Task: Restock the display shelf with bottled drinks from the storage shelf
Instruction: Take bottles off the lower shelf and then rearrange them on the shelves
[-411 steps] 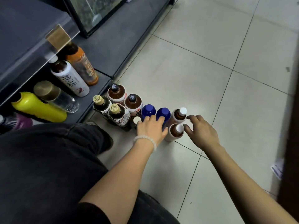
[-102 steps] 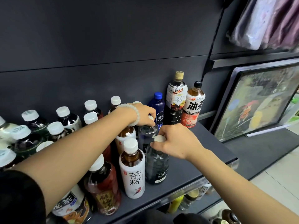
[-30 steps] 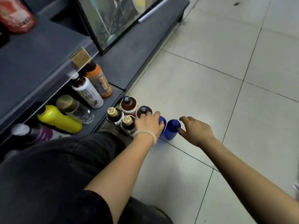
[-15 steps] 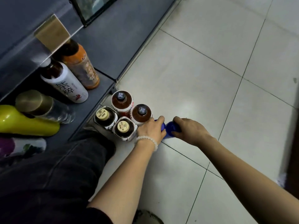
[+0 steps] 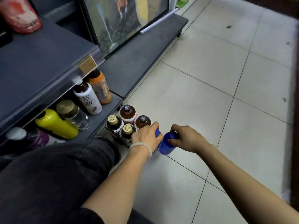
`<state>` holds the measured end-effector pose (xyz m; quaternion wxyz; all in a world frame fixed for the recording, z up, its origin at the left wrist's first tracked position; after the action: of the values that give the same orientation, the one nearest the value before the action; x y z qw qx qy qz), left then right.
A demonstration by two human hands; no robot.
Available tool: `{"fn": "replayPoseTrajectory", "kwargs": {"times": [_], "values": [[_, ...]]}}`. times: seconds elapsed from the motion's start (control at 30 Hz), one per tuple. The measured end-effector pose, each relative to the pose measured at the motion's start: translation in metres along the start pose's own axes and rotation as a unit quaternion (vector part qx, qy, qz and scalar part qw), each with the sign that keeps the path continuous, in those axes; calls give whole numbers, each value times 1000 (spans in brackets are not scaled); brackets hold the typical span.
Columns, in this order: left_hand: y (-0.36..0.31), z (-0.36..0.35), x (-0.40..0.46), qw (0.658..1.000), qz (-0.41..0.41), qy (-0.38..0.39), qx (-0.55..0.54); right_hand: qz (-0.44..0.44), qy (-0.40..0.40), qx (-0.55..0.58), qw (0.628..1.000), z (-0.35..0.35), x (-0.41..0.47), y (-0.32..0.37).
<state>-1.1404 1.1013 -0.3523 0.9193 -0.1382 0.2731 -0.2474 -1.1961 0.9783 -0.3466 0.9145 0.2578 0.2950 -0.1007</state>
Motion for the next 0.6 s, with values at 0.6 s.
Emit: {"fn": "replayPoseTrajectory", "kwargs": {"times": [0.6], "values": [[10,278,-170,970,16,-243,18,214,-231,13,949,144,-124,196]]}}
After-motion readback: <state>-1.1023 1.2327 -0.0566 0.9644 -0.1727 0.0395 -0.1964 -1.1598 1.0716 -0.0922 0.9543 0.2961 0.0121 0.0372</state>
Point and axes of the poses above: each hand's wrist, its own x-axis towards the middle knuckle, its own z-axis out of the back of the hand, y = z × x, the point moved 8 cm from there along x, towards the middle knuckle, and after that the axes turned 11 degrees about y, right-handed, at the moved point
